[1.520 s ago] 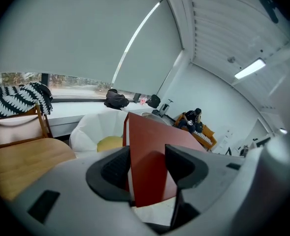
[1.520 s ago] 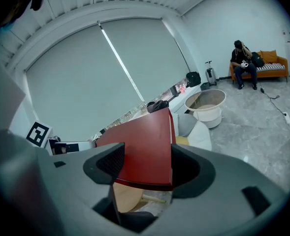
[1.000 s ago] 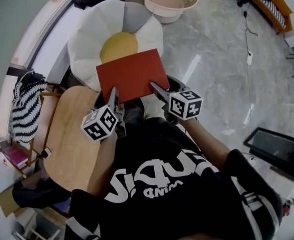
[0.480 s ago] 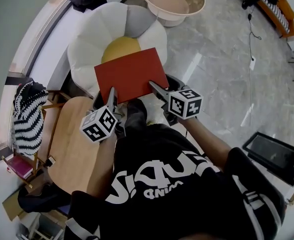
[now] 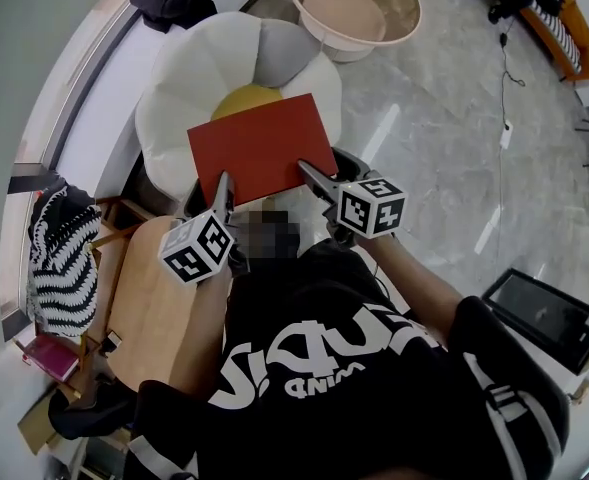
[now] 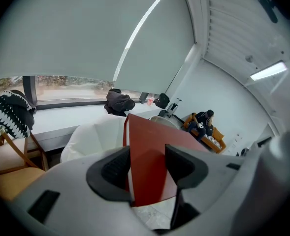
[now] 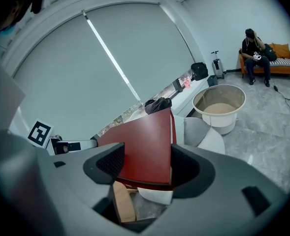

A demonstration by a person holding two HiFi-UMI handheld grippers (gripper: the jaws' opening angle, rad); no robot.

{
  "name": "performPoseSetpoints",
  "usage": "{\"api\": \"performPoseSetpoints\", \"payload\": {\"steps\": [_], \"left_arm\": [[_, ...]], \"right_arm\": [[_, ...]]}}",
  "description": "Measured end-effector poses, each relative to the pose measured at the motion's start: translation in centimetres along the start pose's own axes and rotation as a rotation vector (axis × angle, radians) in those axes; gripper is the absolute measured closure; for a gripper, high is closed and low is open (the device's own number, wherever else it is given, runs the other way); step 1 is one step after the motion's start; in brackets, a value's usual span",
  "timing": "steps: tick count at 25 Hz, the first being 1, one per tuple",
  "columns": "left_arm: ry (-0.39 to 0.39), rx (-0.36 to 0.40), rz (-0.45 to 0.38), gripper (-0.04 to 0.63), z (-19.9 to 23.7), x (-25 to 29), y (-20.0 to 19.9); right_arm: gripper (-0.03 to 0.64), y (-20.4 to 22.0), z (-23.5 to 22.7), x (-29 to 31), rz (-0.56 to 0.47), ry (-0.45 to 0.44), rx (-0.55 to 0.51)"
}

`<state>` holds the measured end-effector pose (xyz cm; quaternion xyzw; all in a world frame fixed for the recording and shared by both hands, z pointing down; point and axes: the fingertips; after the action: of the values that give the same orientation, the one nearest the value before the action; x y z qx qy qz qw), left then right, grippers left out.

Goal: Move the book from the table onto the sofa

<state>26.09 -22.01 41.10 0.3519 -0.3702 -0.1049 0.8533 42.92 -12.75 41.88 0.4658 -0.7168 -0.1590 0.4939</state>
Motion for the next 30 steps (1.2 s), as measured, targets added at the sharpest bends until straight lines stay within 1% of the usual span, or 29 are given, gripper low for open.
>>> {"api": "performPoseSetpoints", "payload": {"steps": [4,9,15,21,25,30], "left_arm": [[0.006,0.02,0.007,0.367,0.9,2.4,-1.9],[-0.003,0.02,0.014,0.367,1.7,5.1,-2.8],[-0.039,-0.014,0.003,0.367,2.6,8.2,-3.5],[-0.092,-0.086,-0.004,0.367,4.8,10.7,-2.7],[-0.116,-0.097,-0.009,0.367,6.1,13.0,-2.6],[-0.14,-0.131,-0.012,0.367,8.6,15.9,-1.6]], "right_arm": [[0.327,-1.4,-0.6,2.4,-0.008,0.006,0.021],[0.326,-2.5,-1.9,4.9,-0.01,0.011,0.035],[0.327,-4.0,-3.6,8.2,0.022,-0.014,0.012],[0.326,-4.4,-4.8,12.0,0.07,-0.047,-0.031],[0.327,-4.4,-6.1,14.8,0.085,-0.064,-0.03],[0.327,-3.5,-7.4,18.7,0.09,-0.067,-0.04]]}}
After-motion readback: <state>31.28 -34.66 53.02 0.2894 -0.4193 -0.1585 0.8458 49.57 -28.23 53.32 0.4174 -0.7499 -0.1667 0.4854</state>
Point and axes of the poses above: the fingertips, and each gripper's own axes: x forward along the fingers, z to its left, y out of its underside, and after that the axes turned 3 degrees about y, right-handed
